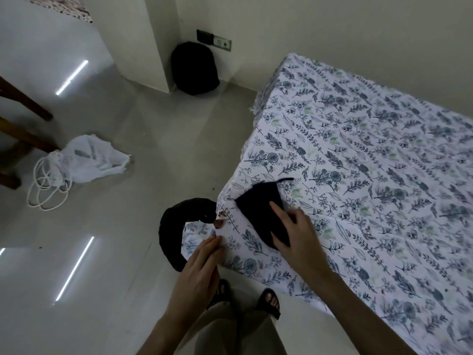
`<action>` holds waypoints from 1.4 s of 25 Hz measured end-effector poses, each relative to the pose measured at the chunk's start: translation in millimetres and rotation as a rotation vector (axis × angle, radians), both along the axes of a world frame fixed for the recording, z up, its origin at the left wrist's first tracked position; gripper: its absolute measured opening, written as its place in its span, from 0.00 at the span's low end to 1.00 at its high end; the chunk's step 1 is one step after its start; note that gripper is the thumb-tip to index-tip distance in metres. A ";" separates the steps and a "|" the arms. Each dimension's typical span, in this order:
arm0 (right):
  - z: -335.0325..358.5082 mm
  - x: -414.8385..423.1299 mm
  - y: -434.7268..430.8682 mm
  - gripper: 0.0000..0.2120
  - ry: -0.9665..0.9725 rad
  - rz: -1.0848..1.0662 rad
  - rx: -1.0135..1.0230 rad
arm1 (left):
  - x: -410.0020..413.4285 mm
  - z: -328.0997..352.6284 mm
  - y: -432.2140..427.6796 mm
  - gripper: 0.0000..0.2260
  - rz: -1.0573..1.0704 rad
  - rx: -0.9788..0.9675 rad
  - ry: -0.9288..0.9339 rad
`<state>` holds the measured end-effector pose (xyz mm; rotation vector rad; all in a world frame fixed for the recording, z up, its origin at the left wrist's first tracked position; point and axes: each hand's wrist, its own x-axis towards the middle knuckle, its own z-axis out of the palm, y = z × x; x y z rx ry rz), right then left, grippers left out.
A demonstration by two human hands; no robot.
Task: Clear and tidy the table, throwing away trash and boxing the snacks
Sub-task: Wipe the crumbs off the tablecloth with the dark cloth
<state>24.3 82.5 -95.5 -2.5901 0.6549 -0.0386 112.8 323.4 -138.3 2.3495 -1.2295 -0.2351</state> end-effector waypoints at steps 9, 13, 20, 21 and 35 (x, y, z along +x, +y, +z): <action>-5.3 4.5 35.4 0.24 -0.070 0.268 0.024 | -3.4 -8.4 10.9 0.21 0.043 -0.108 0.078; -12.7 77.0 62.5 0.25 -0.068 0.281 0.033 | -4.5 -2.4 14.1 0.19 0.101 -0.120 0.080; 6.6 77.5 35.2 0.27 0.042 0.315 0.038 | -1.5 8.3 4.5 0.15 0.107 -0.121 0.103; 6.9 55.0 23.2 0.27 0.048 0.277 0.033 | 0.5 9.5 -2.3 0.15 0.098 -0.134 0.103; 9.9 -214.4 -27.9 0.30 0.161 -0.635 -0.120 | -38.6 11.3 -170.5 0.16 -0.437 -0.131 -0.021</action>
